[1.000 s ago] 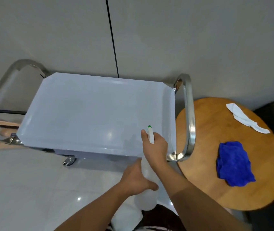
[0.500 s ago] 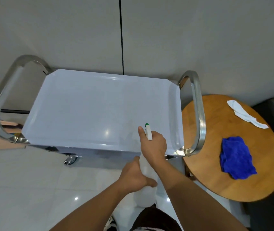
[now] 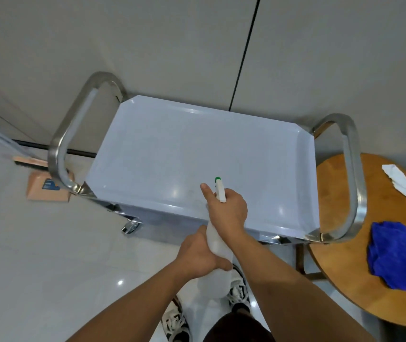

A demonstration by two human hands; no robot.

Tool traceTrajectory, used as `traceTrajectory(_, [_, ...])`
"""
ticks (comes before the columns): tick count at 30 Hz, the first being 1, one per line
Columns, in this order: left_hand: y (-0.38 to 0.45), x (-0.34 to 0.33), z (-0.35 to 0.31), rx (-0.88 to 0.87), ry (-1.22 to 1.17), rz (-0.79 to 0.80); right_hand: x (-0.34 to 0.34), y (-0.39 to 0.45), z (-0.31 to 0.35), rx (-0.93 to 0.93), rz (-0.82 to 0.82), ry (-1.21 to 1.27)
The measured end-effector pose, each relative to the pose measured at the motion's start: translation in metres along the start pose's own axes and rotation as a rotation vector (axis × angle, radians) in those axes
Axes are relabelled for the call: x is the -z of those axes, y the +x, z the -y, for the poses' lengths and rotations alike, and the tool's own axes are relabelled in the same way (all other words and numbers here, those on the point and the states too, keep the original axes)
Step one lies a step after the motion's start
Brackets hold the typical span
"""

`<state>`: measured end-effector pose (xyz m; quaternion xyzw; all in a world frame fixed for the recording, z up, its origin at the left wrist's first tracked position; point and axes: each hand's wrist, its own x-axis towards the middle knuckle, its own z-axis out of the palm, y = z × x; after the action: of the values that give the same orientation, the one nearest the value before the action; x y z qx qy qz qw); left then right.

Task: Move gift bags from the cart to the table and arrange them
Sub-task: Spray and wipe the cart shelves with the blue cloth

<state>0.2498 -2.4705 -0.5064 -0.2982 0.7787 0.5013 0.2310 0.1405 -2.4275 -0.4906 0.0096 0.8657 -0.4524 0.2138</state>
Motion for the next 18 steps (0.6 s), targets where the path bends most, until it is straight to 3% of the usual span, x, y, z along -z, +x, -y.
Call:
traceTrajectory(9, [-0.02, 0.064, 0.041, -0.012, -0.017, -0.04, -0.064, -0.024, 0.042, 0.047, 0.033, 0.005])
traceTrajectory(18, [-0.011, 0.117, 0.082, 0.105, -0.108, -0.113, -0.138, -0.018, 0.074, 0.074, 0.129, -0.06])
